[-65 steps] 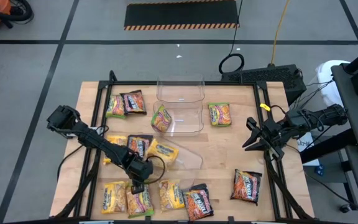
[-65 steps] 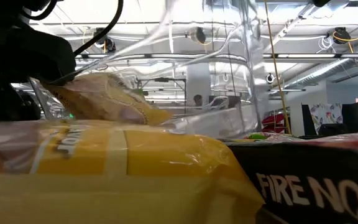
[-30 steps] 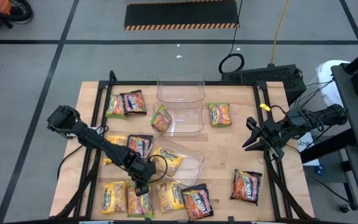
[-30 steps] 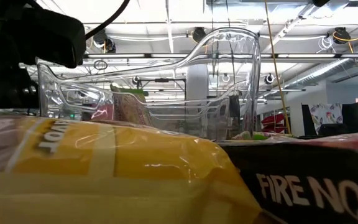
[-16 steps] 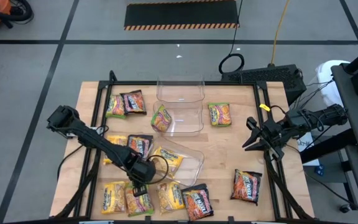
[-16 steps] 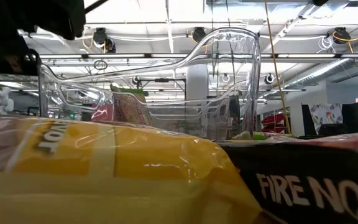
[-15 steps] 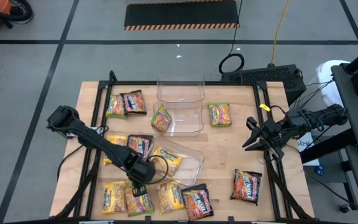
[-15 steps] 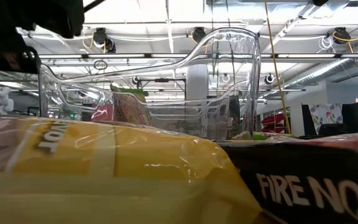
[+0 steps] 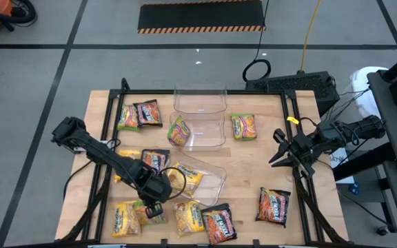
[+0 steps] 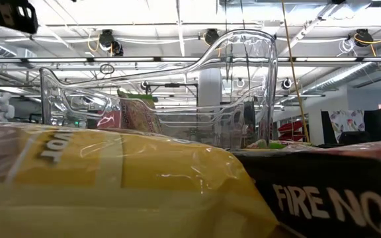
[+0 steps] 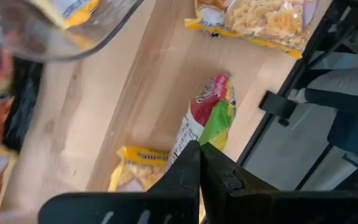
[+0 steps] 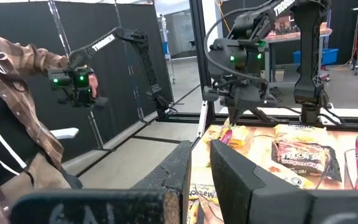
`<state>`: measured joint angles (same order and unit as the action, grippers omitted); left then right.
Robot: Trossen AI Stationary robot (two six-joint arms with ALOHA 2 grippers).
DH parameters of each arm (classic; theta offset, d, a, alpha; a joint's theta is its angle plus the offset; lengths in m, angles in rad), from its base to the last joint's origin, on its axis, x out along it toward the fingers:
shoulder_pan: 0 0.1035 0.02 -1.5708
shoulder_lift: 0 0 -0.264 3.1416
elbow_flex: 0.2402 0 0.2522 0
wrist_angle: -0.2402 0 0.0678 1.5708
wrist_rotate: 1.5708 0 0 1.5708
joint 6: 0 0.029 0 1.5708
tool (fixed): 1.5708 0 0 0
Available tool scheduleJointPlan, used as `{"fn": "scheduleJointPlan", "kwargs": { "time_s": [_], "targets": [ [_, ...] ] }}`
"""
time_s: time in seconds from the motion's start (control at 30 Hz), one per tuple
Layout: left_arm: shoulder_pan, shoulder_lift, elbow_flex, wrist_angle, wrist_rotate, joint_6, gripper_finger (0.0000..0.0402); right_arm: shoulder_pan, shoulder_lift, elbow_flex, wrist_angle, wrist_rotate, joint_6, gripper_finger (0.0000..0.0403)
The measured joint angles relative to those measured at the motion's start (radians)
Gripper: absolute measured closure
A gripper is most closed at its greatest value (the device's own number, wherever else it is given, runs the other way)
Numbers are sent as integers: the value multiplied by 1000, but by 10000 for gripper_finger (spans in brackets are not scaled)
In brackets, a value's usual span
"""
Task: Sort Maruchan noodles
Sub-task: Put the green noodle pack into the center transparent bin
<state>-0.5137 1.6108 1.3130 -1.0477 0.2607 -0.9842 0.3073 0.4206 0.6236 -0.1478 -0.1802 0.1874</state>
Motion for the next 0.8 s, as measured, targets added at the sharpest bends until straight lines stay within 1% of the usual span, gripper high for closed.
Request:
{"fn": "scheduleJointPlan", "kwargs": {
  "time_s": [0.17, 0.27, 0.4, 0.57, 0.8],
  "targets": [
    [0, -1, 24, -83, 0, -57, 401, 0, 0, 0, 0, 0, -25, 349],
    [0, -1, 24, -92, -5, -86, 401, 0, 0, 0, 0, 0, -40, 349],
    [0, -1, 24, -132, -46, -133, 402, 0, 0, 0, 0, 0, -43, 349],
    [3, -1, 24, -159, -69, -194, 402, 0, 0, 0, 0, 0, -43, 349],
    [3, -1, 24, -162, -135, -290, 402, 0, 0, 0, 0, 0, -43, 349]
  ]
}}
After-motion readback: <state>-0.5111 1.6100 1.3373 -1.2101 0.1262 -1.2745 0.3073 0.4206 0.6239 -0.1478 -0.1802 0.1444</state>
